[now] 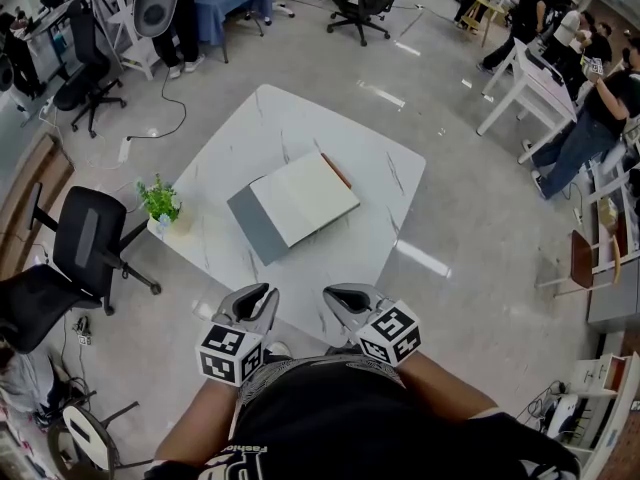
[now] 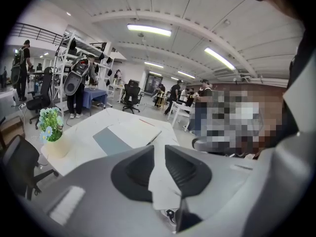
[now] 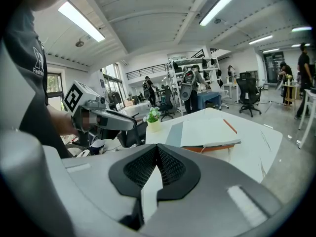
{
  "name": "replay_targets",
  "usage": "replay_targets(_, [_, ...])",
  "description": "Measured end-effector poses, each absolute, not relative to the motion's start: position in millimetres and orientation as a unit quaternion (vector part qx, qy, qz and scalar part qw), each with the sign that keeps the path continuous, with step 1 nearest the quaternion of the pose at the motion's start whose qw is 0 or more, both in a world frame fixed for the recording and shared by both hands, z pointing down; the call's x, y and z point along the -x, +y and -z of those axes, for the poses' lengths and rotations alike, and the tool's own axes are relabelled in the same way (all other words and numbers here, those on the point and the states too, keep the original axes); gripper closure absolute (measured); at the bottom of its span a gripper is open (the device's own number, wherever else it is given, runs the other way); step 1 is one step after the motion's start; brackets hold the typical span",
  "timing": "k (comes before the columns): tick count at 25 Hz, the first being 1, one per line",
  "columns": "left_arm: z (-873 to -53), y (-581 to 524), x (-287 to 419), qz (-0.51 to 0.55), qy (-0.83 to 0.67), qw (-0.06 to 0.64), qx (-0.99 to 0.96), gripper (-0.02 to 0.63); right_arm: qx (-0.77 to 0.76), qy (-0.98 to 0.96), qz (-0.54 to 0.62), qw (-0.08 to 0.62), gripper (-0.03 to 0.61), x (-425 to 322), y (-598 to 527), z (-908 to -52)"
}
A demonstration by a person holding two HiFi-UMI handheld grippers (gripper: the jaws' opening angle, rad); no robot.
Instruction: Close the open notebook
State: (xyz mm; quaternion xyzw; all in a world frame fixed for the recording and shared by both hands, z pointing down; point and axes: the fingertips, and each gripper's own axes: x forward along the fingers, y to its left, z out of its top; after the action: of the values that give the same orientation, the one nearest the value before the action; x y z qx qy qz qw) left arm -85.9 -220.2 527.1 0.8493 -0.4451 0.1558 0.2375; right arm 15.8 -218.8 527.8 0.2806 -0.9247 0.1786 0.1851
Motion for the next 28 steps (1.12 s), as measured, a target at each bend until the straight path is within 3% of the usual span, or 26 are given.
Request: replay_targets(28, [-561.7,-223.9,87.6,-0.183,-0.445,0.263,-0.836,0.519,-0.277,-0.924,-0.182,0.189,0.578,-19.4,-211.8,-532.5])
